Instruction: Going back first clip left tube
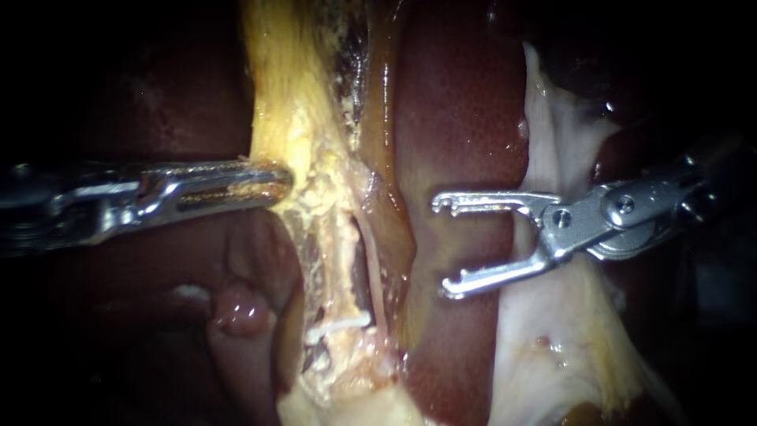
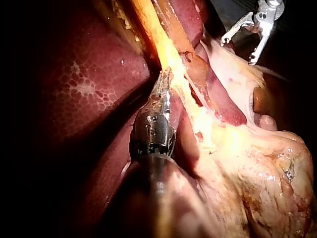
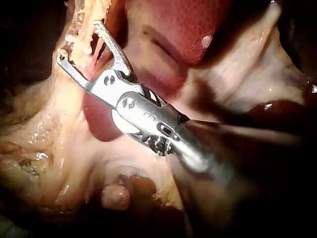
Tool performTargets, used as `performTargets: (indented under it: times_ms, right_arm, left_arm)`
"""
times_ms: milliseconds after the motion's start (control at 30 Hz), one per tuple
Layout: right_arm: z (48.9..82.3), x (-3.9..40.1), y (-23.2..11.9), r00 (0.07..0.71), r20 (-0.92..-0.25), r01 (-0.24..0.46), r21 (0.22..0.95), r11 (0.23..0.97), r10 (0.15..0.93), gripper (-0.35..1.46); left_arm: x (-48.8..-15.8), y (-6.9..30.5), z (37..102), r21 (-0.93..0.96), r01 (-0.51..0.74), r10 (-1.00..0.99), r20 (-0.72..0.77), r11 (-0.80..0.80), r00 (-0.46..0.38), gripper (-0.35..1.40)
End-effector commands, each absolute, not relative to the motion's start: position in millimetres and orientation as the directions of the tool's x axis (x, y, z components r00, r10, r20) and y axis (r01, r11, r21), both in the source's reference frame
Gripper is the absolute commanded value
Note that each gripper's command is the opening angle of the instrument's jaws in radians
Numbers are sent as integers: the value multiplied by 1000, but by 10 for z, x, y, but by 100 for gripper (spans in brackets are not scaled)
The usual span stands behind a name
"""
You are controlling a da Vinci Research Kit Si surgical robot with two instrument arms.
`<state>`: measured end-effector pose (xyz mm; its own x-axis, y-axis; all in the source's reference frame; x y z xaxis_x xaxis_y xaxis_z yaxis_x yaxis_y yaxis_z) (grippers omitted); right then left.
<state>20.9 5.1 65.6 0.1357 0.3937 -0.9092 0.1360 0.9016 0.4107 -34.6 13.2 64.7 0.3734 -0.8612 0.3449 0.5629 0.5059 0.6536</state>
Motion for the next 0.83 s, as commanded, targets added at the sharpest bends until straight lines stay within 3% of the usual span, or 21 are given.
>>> performTargets:
  times_ms: [33,833]
  right_arm:
    - [657,209,52,136,-910,137,409,902,392,60]
    - [651,210,53,122,-919,137,390,910,376,60]
  left_arm:
    - [-348,131,656,659,559,-862,337,503,379,-35]
    - [-368,127,683,687,539,-868,314,488,385,-35]
